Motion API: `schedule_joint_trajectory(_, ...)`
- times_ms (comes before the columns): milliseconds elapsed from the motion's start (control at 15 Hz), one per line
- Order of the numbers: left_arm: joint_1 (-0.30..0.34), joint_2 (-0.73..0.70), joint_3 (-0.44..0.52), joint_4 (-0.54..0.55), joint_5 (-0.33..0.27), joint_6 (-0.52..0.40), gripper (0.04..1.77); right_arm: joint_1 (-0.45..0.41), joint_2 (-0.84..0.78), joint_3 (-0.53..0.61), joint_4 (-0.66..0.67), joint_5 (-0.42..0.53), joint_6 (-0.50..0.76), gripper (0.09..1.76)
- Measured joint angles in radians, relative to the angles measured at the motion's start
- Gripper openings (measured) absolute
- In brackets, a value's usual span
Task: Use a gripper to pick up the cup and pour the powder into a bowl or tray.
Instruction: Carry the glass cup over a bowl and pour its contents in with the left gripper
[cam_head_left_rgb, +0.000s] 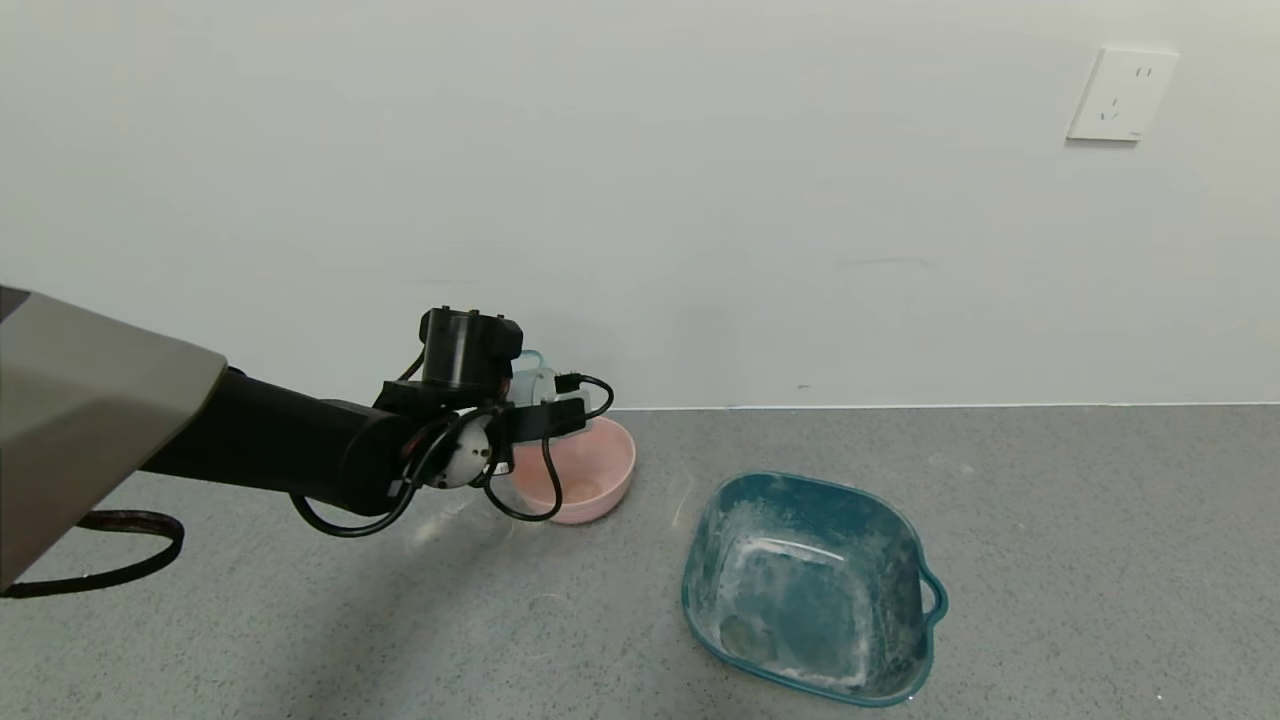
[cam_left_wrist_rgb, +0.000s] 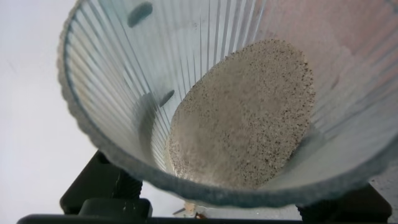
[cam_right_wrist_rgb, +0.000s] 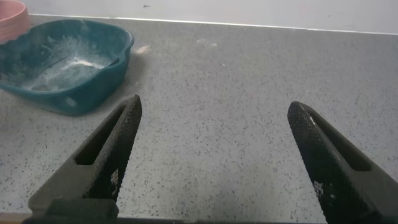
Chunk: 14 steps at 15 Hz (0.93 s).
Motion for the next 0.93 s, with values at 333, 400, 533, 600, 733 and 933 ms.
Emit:
schedule_joint_trajectory(333, -0.001, 0.003, -0.006, 0.002, 0.036, 0.07, 1.3, 0.0, 0.0, 0.0, 0.0, 0.0, 0.0, 1.71)
schedule_joint_trajectory(400, -0.002, 0.003, -0.006, 0.002, 0.039, 0.083, 1.3, 0.0, 0.0, 0.0, 0.0, 0.0, 0.001, 1.71)
schedule_joint_trajectory(533, -0.007, 0.003, -0.013, 0.01, 0.067, 0.098, 1.3, 0.0, 0.0, 0.0, 0.0, 0.0, 0.0, 1.71)
schedule_joint_trajectory(600, -0.011, 0.004, -0.017, 0.012, 0.076, 0.105, 1.3, 0.0, 0.0, 0.0, 0.0, 0.0, 0.0, 1.71)
schedule_joint_trajectory(733, -0.017, 0.006, -0.02, 0.008, 0.086, 0.119, 1.3, 0.0, 0.0, 0.0, 0.0, 0.0, 0.0, 1.71)
schedule_joint_trajectory(933, -0.027, 0.007, -0.021, 0.001, 0.107, 0.136, 1.3, 0.0, 0.0, 0.0, 0.0, 0.0, 0.0, 1.71)
